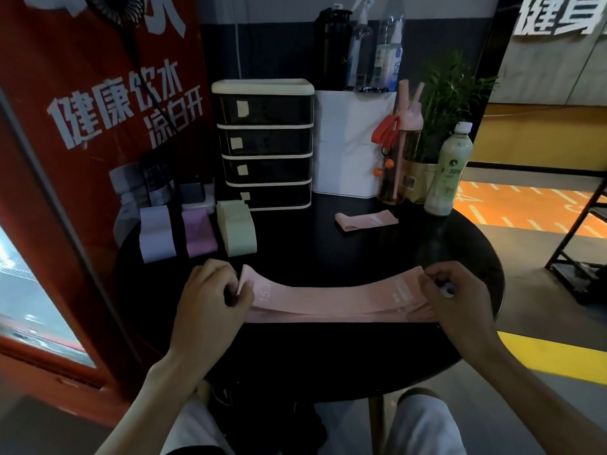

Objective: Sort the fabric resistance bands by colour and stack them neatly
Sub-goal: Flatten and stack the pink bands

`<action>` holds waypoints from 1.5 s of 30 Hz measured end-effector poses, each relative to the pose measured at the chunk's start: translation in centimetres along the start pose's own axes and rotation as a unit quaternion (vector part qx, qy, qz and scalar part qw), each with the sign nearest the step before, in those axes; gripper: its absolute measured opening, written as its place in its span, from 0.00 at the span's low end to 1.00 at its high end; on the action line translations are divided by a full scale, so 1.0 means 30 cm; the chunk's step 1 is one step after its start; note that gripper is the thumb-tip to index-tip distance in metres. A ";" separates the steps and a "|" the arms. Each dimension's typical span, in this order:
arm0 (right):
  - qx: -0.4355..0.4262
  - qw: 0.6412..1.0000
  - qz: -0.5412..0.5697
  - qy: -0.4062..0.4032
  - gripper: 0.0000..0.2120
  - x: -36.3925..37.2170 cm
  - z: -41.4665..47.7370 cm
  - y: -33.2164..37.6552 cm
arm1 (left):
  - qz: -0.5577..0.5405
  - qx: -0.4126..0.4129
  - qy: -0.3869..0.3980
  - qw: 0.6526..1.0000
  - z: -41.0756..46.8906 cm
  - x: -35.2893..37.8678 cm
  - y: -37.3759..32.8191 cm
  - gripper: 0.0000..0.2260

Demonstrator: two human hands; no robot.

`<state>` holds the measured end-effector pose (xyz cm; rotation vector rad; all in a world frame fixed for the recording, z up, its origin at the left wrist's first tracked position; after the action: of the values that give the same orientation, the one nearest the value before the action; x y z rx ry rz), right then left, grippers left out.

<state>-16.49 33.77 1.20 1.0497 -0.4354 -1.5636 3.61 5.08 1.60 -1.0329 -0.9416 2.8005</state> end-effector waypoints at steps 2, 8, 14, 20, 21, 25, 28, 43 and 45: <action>-0.002 1.000 0.006 0.000 0.07 0.000 0.003 -0.001 | -0.013 -0.008 -0.010 1.000 0.001 -0.005 -0.002 0.16; 0.022 0.997 0.067 -0.024 0.09 -0.014 0.066 0.016 | -0.050 -0.048 -0.026 0.997 0.003 -0.014 0.010 0.15; 0.024 0.999 0.031 0.022 0.07 -0.008 0.039 -0.003 | -0.049 -0.052 -0.015 0.997 -0.005 -0.015 0.018 0.16; 0.017 0.999 -0.008 0.043 0.06 -0.003 0.009 -0.024 | -0.021 -0.044 0.021 0.999 -0.021 -0.006 0.028 0.16; 0.015 0.999 -0.013 0.044 0.06 -0.002 0.008 -0.023 | -0.019 -0.046 0.023 0.998 -0.027 -0.005 0.030 0.16; 0.007 0.998 -0.030 0.047 0.05 0.000 0.005 -0.023 | -0.012 -0.045 0.025 0.999 -0.038 -0.002 0.039 0.17; -0.002 0.998 -0.037 0.049 0.06 0.001 0.005 -0.020 | -0.014 -0.044 0.023 0.999 -0.040 -0.001 0.038 0.18; -0.023 0.994 -0.082 0.062 0.07 0.006 0.005 -0.036 | 0.009 -0.088 0.045 0.995 -0.042 -0.003 0.031 0.17; -0.034 0.993 -0.090 0.064 0.08 0.006 0.010 -0.036 | 0.003 -0.090 0.060 0.994 -0.043 -0.003 0.029 0.13</action>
<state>-17.38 33.83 0.47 1.1542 -0.2028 -1.6456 4.61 5.03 0.39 -1.2091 -1.1947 2.6625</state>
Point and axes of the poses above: each hand's wrist, its own z-axis towards the middle knuckle, its own x-axis out of the palm, y = z × x, the point moved 3 cm from there along z, towards the middle knuckle, and after that the axes turned 5 degrees about -x, right-handed, at the moved point
